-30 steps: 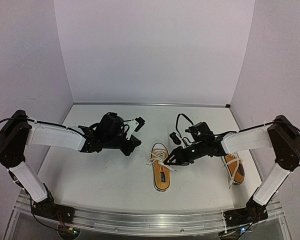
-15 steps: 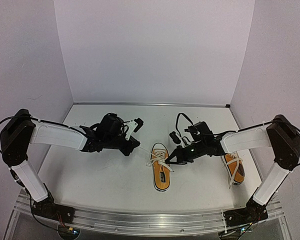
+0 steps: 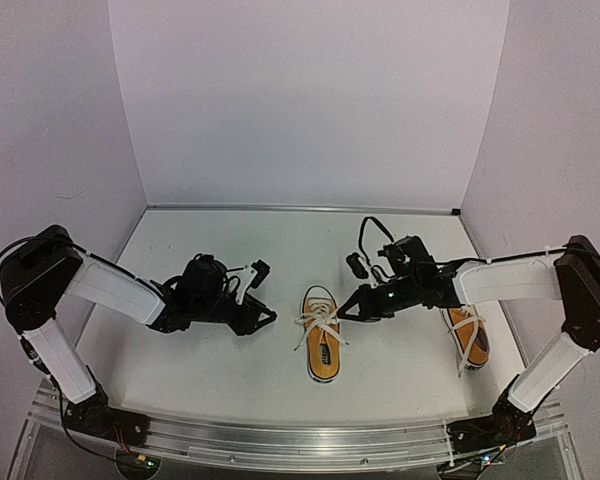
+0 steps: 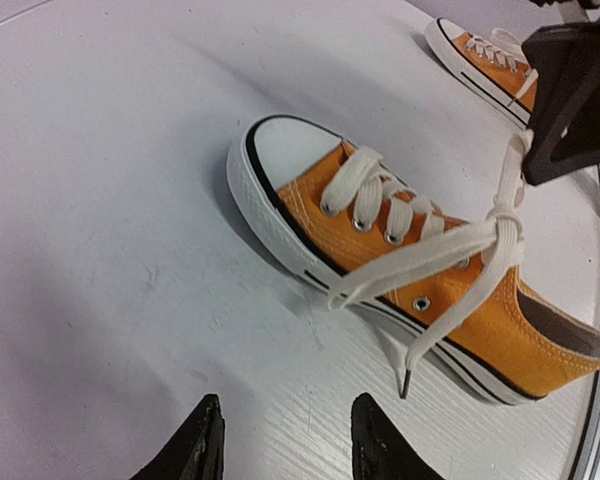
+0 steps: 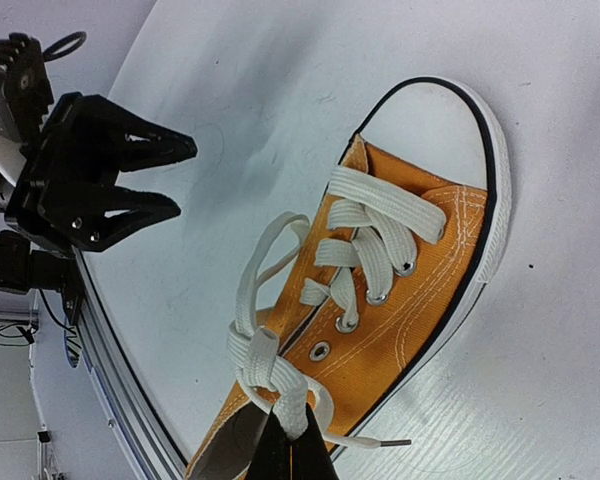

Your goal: Tie the shoes

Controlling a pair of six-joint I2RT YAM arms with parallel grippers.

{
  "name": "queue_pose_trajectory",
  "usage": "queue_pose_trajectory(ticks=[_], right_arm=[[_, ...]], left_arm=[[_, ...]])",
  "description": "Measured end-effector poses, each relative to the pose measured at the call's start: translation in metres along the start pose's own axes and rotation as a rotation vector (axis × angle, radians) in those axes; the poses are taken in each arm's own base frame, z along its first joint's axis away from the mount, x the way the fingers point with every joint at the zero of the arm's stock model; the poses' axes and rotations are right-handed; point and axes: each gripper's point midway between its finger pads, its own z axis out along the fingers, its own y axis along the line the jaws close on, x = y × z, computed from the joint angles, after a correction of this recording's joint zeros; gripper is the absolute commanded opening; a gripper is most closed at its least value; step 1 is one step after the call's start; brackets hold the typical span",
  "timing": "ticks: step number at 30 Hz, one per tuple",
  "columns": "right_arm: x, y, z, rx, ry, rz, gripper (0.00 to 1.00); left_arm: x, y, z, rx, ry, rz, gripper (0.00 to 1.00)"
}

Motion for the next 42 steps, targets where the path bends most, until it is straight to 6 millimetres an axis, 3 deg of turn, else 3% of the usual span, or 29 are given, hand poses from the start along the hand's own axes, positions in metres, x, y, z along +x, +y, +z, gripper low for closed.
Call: queue_pose_trajectory(ticks=[5,8,12,17,29,33,37,42], right_arm=[[0.005,-0.006,0.000,0.031,0.015,0.003,0.03],[0.008,-0.008,0.000,0.038,0.027,0.001,0.23],[0.010,-0.008,0.000,0.038,0.038,-0.002,0.26],[0.014,-0.009,0.000,0.037,0.049,0.000,0.31],[0.024,-0.021,0.017,0.034,0.087,0.020,0.23],[0.021,-0.019,0.017,0.025,0.077,0.013,0.15],[0.019,-0.015,0.017,0.007,0.072,0.010,0.00],[0.017,-0.012,0.018,-0.007,0.067,0.008,0.00]], left_arm=[[0.013,-0.003,0.004,0.045,-0.003,-0.006,0.40],[0.016,-0.005,0.012,0.073,-0.010,-0.006,0.39],[0.021,-0.006,0.022,0.101,-0.001,-0.015,0.39],[0.008,-0.010,0.026,0.124,-0.035,-0.015,0.39],[0.002,-0.011,0.026,0.133,-0.050,-0.010,0.39],[0.002,-0.010,0.027,0.126,-0.043,-0.012,0.41],[-0.002,-0.010,0.029,0.124,-0.045,-0.011,0.42],[-0.005,-0.009,0.035,0.128,-0.045,-0.004,0.40]])
